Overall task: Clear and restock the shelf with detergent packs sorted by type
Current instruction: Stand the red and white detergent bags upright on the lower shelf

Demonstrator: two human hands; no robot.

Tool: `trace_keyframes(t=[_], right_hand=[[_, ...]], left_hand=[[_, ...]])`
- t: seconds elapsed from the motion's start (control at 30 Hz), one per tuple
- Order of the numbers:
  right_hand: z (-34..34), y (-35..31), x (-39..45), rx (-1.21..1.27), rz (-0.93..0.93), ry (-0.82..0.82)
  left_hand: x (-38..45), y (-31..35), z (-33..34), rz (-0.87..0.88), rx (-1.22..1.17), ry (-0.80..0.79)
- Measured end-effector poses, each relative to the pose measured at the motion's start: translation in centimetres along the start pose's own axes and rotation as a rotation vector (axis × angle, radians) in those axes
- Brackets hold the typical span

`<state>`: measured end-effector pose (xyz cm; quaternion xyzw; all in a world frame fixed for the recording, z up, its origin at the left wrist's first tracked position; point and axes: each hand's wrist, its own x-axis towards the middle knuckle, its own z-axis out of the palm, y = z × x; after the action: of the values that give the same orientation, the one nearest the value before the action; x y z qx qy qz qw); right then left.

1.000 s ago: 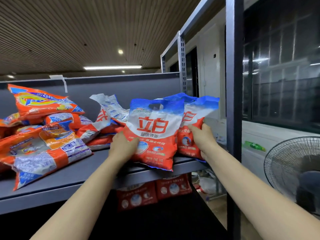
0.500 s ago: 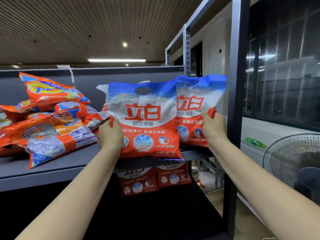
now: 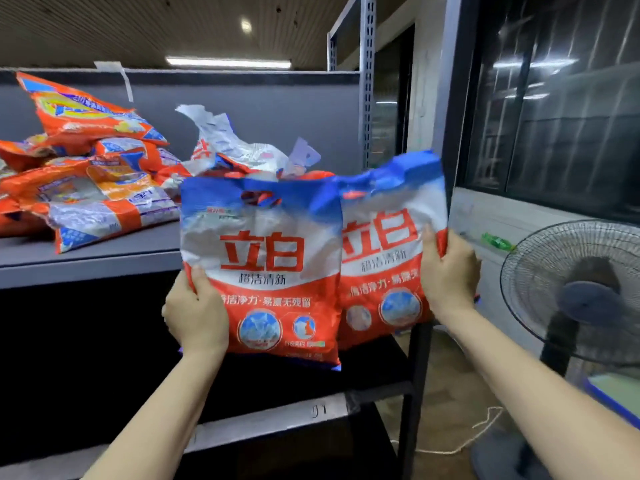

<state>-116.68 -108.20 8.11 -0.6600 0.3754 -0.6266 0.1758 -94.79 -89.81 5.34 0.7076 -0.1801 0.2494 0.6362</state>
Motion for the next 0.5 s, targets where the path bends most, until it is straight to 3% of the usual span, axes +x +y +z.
trace_keyframes(t=[0.27, 0.5], right_hand=[[3.7, 9.8, -6.9, -0.144, 0.238, -0.387], [10.6, 14.4, -8.1, -0.066, 0.617, -0.299]], left_hand=[[-6.4, -8.5, -0.3, -0.286, 0.259, -0.074], [-3.6, -13.1, 3.1, -0.522, 0.32, -0.022]])
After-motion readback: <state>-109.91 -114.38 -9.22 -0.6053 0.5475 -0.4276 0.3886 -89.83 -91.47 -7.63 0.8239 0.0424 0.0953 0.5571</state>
